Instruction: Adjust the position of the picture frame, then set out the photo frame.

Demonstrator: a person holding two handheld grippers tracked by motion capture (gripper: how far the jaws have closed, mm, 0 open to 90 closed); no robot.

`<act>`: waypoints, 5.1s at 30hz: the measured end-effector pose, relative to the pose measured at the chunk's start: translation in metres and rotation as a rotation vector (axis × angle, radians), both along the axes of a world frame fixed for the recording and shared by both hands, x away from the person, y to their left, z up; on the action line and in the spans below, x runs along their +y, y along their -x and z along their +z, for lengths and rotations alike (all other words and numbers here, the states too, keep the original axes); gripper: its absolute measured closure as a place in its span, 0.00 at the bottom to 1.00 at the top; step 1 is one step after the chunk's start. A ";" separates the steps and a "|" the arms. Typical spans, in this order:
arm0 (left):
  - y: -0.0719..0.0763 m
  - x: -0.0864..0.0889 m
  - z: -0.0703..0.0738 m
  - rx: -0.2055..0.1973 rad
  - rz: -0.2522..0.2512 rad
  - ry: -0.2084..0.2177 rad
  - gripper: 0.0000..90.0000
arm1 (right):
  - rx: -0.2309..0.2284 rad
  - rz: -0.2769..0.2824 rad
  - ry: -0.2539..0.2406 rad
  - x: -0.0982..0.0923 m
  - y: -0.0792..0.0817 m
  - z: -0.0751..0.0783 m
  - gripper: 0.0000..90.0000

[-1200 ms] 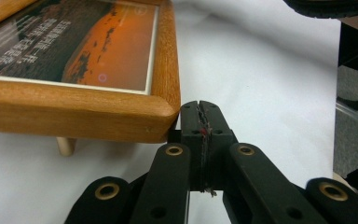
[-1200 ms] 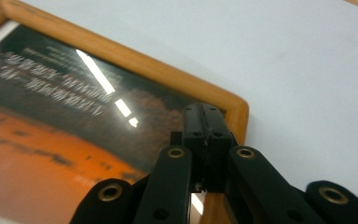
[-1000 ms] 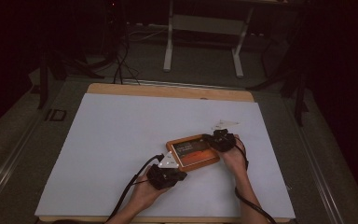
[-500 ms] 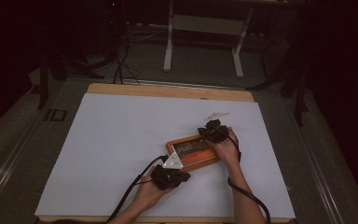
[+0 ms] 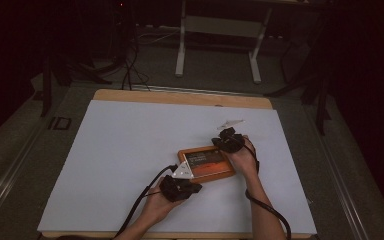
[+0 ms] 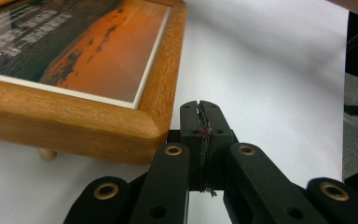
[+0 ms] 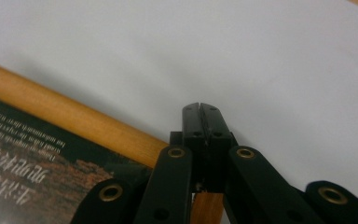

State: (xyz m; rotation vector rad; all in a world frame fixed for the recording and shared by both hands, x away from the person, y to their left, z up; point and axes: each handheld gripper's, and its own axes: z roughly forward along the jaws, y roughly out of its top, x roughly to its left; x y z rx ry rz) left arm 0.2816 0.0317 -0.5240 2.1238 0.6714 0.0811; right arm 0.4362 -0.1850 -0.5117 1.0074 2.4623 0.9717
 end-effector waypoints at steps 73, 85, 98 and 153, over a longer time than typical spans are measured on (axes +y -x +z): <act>-0.057 0.083 -0.001 0.286 0.454 0.160 0.55 | 0.224 0.216 -0.153 0.004 0.070 -0.003 0.59; -0.076 0.093 0.000 0.307 0.385 0.156 0.57 | 0.222 0.254 -0.085 0.014 0.094 -0.001 0.58; -0.090 0.093 0.001 0.310 0.314 0.146 0.57 | 0.242 0.353 -0.148 0.023 0.114 0.007 0.73; -0.076 0.101 0.016 0.085 0.322 0.105 0.44 | 0.013 0.145 -0.219 -0.005 0.107 0.032 0.57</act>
